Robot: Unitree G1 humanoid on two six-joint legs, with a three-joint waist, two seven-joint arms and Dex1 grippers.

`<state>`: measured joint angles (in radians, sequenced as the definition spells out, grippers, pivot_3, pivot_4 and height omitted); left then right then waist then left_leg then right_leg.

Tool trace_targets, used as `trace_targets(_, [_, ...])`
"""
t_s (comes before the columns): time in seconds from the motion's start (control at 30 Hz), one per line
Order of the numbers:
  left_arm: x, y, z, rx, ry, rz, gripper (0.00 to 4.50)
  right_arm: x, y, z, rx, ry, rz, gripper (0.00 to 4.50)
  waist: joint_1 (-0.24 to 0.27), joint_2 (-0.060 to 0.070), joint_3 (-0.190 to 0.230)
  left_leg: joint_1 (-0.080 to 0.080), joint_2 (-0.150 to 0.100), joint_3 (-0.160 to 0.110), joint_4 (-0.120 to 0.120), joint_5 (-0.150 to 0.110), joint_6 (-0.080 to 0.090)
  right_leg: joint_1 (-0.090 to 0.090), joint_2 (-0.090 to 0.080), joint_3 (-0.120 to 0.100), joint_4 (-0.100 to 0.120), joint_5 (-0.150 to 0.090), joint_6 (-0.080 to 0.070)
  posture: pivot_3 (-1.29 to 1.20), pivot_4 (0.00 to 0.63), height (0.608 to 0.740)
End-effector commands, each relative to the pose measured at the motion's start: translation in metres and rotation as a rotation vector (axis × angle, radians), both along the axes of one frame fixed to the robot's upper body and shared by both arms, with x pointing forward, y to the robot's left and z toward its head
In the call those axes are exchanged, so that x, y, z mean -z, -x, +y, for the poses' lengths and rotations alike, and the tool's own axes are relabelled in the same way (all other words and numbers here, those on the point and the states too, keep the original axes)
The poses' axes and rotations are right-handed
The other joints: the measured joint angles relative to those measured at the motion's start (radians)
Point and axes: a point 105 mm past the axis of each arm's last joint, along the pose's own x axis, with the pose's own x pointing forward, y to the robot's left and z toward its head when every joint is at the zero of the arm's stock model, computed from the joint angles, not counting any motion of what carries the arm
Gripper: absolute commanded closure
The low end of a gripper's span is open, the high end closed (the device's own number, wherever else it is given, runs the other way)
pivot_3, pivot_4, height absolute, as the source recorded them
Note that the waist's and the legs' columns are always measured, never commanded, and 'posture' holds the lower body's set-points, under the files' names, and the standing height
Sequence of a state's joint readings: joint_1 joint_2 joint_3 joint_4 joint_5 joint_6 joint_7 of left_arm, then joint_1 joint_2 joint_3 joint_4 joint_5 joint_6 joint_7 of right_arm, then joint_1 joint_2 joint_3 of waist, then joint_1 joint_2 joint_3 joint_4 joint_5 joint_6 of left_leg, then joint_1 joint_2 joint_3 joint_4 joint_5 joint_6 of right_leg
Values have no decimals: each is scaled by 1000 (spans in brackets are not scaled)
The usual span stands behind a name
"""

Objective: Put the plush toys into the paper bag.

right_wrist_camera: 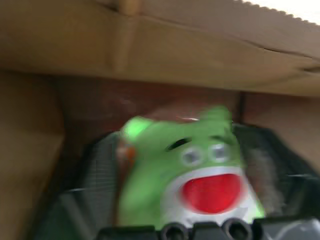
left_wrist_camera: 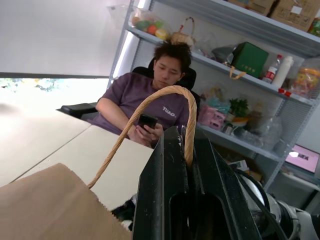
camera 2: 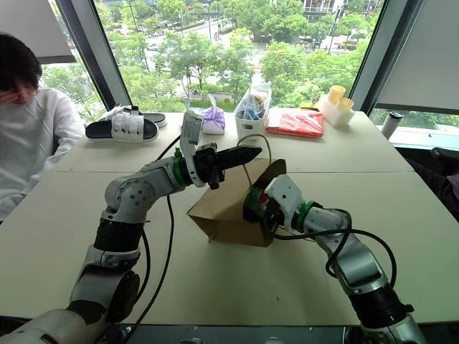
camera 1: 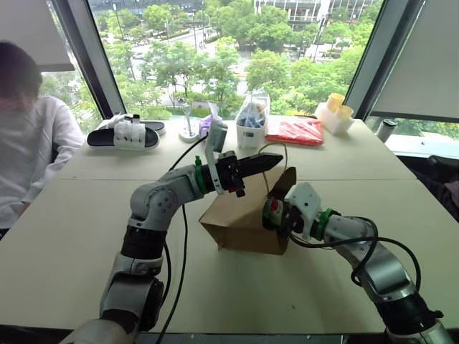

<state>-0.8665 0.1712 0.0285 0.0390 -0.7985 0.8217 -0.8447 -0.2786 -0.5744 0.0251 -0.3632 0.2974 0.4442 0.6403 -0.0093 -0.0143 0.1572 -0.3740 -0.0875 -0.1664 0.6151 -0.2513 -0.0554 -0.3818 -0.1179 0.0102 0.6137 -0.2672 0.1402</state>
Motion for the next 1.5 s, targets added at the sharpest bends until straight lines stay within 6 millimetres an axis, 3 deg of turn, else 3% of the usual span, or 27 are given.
trace_targets(0.03, [-12, 3, 3, 6, 46, -35, 4500, -26, 13, -13, 23, -114, -34, 529, 0, 0, 0, 0, 0, 0, 0, -1, 1, 0, 0, 0, 0, 0, 0, 0, 150, 740])
trace_targets(0.17, [-12, 1, 4, 3, 49, -31, 4500, -44, 31, -48, 136, -348, 27, 529, 0, 0, 0, 0, 0, 0, 0, -3, 4, 0, 0, 0, 0, 0, 0, 0, 150, 740])
trace_targets(0.27, [-13, 0, 5, 1, 56, -31, 4500, -38, 41, -73, 244, -465, 88, 529, 1, 0, 0, 0, 0, 0, 0, -3, 5, 0, 0, 0, 0, 0, 0, 0, 150, 740])
trace_targets(0.37, [-14, 0, 5, 2, 66, -28, 4500, 2, 51, -104, 420, -520, 214, 529, 4, 0, 0, 1, 0, 0, 0, -3, 6, 1, 0, 0, 0, 0, 0, 0, 150, 740])
trace_targets(0.47, [-12, -1, 5, 4, 66, -24, 4500, 37, 60, -120, 550, -538, 306, 529, 3, 0, 0, 1, 0, 1, 0, -3, 6, 1, 0, 1, 0, 0, 0, 0, 150, 740])
trace_targets(0.57, [-11, 0, 4, 8, 64, -22, 4500, 51, 65, -116, 569, -612, 351, 529, -5, 0, -1, 1, 0, 3, 0, -3, 6, 0, 0, 3, 1, 0, 0, 0, 150, 740])
trace_targets(0.7, [-9, 1, 2, 15, 59, -22, 4500, 67, 66, -92, 502, -721, 443, 529, -4, 1, -1, 2, 1, 3, 0, -3, 6, 0, 2, 3, 1, 0, 0, 0, 150, 740])
trace_targets(0.83, [-8, 2, -1, 13, 56, -26, 4500, 71, 52, -80, 482, -968, 475, 529, -2, 1, -1, 2, 1, 2, 0, -3, 6, 0, 2, 4, 1, 0, 0, 0, 150, 740])
trace_targets(0.87, [-8, 1, -1, 12, 54, -28, 4500, 71, 50, -79, 486, -1000, 475, 761, -2, 1, -1, 2, 1, 1, 0, -3, 6, 0, 2, 4, 1, 0, 0, 0, 150, 740])
trace_targets(1.0, [-7, 1, 1, 3, 49, -31, 4500, 65, 49, -85, 497, -1056, 433, 2330, -1, 1, -1, 1, 1, 1, -1, -3, 6, -1, 1, 4, 1, 0, 0, 0, 150, 740])
trace_targets(1.13, [-6, 2, 4, -4, 44, -34, 4500, 51, 57, -91, 483, -1076, 392, 4402, -1, 2, -1, 1, 1, 1, -1, -3, 6, -2, 2, 5, 1, 0, 0, 0, 150, 740])
trace_targets(1.37, [-8, -3, 4, -19, 50, -43, 4500, 3, 72, -82, 345, -1055, 320, 4463, -3, 2, -1, 1, 1, 1, -1, -3, 6, -2, 2, 5, 1, 0, 0, 0, 150, 740])
trace_targets(1.5, [-25, -8, 9, -21, 112, -35, 4500, -57, 68, -74, 196, -1035, 201, 4463, -3, 1, -1, 1, 1, 2, -1, -3, 6, -2, 2, 5, 1, 0, 0, 0, 150, 740])
